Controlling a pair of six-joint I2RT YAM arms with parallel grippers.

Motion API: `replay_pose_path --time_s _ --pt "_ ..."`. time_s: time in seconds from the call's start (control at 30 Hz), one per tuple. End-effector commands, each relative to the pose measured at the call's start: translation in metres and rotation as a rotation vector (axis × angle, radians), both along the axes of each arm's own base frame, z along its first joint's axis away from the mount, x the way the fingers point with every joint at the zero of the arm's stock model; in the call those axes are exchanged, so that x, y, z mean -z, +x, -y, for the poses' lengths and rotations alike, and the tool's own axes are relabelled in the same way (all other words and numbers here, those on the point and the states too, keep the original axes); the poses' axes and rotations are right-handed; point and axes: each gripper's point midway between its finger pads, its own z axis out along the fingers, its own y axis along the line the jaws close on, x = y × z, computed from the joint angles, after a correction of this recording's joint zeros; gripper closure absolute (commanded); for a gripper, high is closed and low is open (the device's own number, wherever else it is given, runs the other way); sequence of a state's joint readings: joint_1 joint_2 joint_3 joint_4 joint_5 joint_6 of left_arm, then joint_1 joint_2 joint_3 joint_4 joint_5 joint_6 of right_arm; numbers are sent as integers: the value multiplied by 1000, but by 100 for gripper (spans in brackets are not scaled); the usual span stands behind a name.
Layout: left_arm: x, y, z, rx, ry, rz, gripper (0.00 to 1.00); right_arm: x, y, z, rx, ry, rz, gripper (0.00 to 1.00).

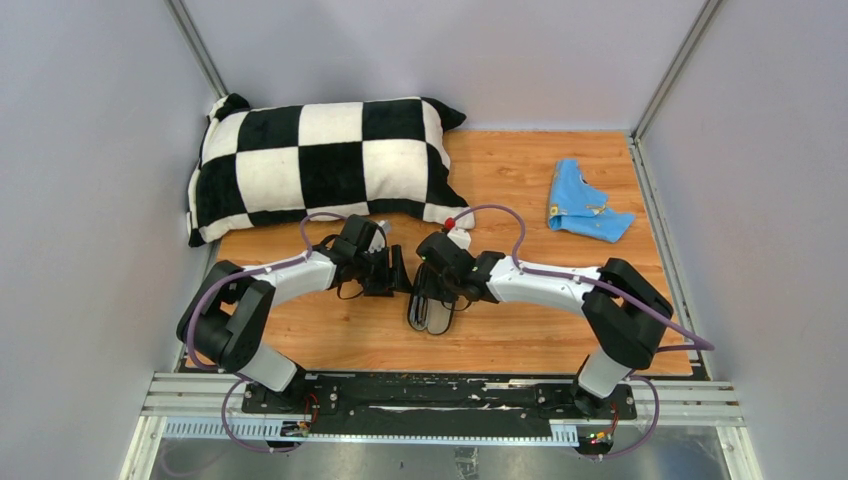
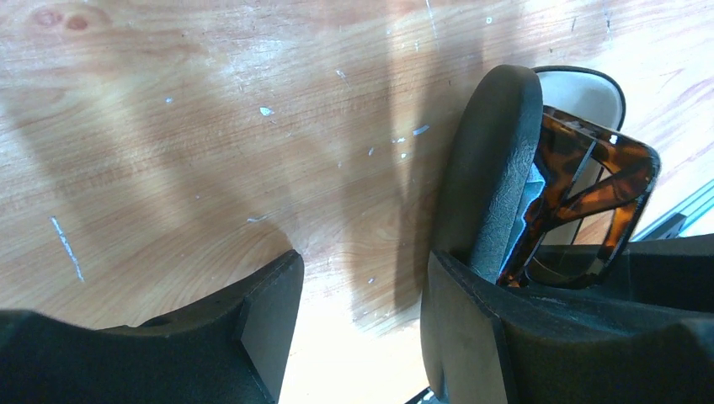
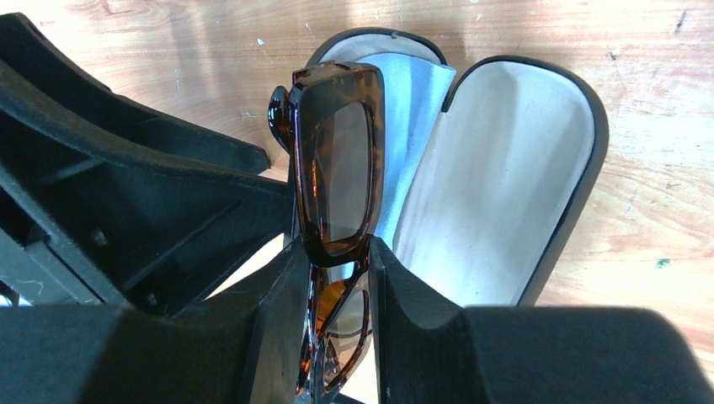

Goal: Organize the sunglasses
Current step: Place the sunglasses in the sunglasses case.

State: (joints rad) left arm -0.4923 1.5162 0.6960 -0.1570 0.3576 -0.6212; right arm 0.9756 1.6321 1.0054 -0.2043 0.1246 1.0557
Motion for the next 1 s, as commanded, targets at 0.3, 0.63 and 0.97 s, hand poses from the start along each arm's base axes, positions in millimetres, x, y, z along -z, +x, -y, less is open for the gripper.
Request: replay_pose_path --time_s 0.3,0.63,0.97 --pt "28 -18 -10 2 59 -84 36 -28 2 12 26 11 69 63" --pt "26 -19 -13 -2 71 -77 35 -18 -1 23 69 11 58 63" --pt "26 -18 -12 7 71 -80 35 0 -1 7 27 13 7 64"
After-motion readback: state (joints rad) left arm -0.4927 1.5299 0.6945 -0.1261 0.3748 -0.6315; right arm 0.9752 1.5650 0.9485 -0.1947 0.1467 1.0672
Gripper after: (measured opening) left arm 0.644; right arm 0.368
